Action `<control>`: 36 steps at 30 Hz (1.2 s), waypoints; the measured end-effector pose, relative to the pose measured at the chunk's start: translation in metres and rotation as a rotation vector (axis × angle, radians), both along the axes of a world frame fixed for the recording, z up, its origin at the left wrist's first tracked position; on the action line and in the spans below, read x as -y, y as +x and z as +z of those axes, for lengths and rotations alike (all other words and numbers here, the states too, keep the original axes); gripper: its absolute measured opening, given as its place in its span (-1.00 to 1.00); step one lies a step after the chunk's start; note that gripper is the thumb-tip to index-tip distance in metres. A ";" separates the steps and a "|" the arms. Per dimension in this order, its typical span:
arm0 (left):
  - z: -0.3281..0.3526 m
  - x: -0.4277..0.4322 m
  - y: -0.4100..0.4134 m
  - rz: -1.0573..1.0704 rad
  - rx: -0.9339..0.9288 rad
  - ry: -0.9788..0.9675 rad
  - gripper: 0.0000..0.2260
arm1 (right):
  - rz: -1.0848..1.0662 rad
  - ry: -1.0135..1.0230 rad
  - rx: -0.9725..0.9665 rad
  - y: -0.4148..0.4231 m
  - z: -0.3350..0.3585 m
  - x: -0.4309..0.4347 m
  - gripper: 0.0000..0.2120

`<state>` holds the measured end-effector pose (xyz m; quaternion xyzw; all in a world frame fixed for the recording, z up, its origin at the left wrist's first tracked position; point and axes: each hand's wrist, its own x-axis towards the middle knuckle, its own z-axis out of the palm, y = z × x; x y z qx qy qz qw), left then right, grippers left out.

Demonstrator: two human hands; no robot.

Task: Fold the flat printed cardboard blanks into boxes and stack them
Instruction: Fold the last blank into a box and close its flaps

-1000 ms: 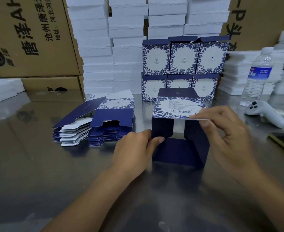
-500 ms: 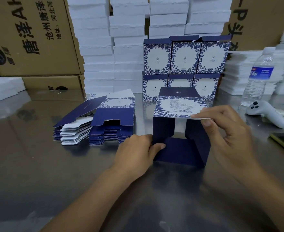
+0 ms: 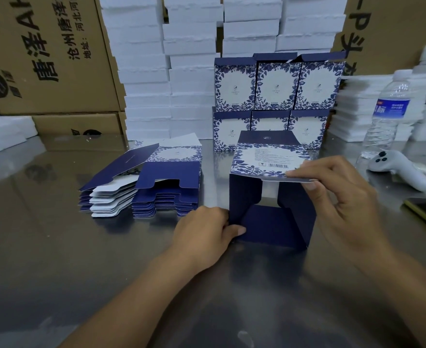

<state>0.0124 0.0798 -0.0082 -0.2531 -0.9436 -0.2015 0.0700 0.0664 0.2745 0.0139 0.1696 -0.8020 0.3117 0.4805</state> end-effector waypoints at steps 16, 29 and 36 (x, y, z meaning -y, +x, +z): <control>-0.002 0.006 -0.005 -0.096 -0.010 0.008 -0.69 | -0.002 -0.066 0.018 -0.003 -0.002 -0.005 -0.55; 0.009 0.003 -0.004 -0.307 -0.095 0.791 -0.56 | 0.045 -0.144 0.137 0.001 0.001 0.003 -0.82; 0.015 -0.005 0.006 -0.180 -0.268 0.792 -0.81 | -0.057 0.013 0.064 -0.001 -0.003 0.009 -0.68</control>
